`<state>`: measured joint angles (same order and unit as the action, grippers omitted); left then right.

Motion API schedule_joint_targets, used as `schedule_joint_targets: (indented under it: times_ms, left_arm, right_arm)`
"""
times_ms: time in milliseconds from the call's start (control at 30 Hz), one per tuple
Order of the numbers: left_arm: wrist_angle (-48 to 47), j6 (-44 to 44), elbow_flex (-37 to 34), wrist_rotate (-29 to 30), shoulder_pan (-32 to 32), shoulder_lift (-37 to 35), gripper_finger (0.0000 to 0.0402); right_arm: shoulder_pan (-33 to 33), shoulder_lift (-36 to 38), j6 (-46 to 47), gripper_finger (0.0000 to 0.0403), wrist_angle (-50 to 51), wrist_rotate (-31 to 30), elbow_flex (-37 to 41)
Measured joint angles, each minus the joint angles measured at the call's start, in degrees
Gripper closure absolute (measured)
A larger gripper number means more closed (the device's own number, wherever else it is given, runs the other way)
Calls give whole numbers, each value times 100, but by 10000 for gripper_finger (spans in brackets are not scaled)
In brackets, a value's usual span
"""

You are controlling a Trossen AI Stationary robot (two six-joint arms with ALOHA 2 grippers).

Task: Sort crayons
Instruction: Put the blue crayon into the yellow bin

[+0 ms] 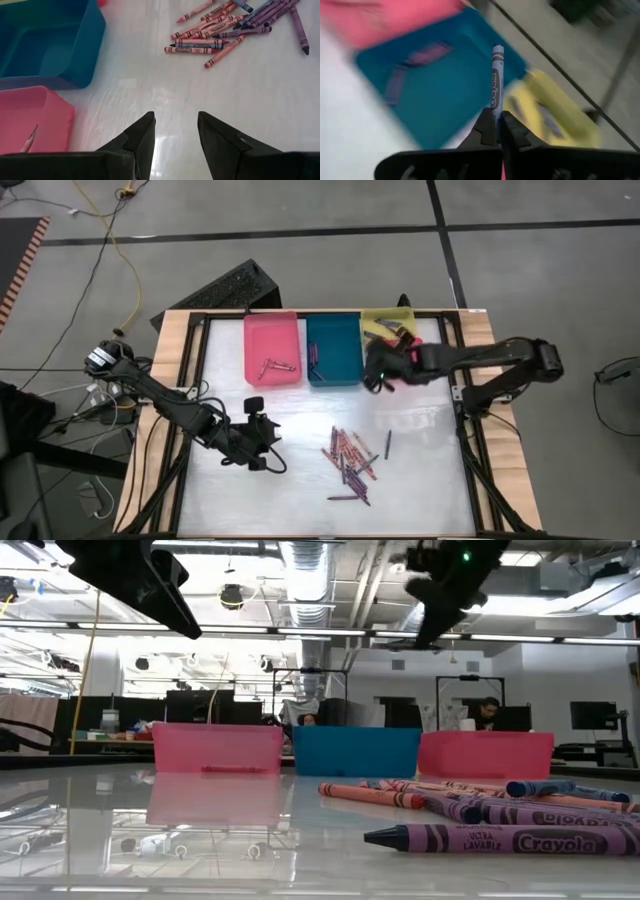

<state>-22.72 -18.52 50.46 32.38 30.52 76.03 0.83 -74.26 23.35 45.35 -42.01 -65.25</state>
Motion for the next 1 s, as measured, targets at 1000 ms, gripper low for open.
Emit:
schedule_joint_targets:
  times_ms: [1000]
  left_arm:
    - [-85, -25, 0, 121, 44, 0, 262]
  right_arm:
    - [3920, -1783, -2825, 398, -1015, 2258, 2]
